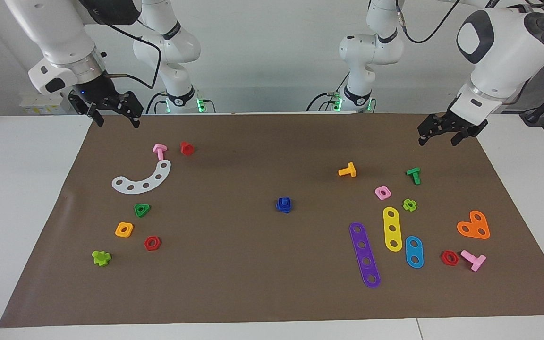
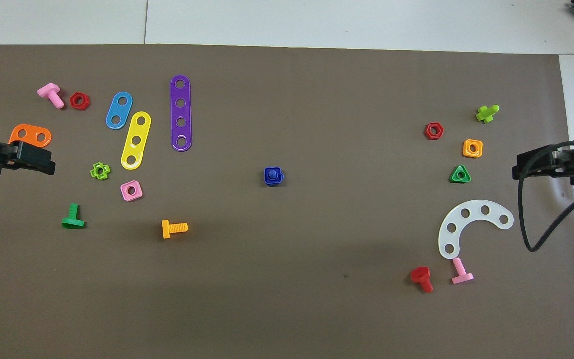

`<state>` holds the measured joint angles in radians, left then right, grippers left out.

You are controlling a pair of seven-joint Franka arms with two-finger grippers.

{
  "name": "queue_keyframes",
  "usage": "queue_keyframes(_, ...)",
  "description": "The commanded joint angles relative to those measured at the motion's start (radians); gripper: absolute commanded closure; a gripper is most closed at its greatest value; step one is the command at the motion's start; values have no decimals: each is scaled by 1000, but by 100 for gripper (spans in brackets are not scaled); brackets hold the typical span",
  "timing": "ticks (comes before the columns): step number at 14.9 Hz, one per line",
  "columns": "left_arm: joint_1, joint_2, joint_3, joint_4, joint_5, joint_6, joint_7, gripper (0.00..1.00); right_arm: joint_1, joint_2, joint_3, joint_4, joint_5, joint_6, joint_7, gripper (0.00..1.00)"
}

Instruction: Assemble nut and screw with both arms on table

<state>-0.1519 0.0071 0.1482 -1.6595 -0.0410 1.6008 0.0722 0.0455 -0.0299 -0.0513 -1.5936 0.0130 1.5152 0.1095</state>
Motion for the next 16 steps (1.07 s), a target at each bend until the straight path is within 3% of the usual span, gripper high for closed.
queue_keyframes(1, -1, -30, -13, -48, 26, 33, 5, 0, -10, -15, 7, -12, 12, -10, -24, 0)
queue_keyframes(11, 9, -18, -32, -23, 73, 79, -35, 0, -10, -15, 7, -12, 12, -10, -24, 0)
queue_keyframes(14, 199, -18, -226, -10, 76, 88, -38, 0, -10, -15, 7, -12, 12, -9, -24, 0)
queue_keyframes(16, 213, -15, -242, 39, 72, 77, -38, 0, -10, -15, 7, -12, 12, -9, -24, 0)
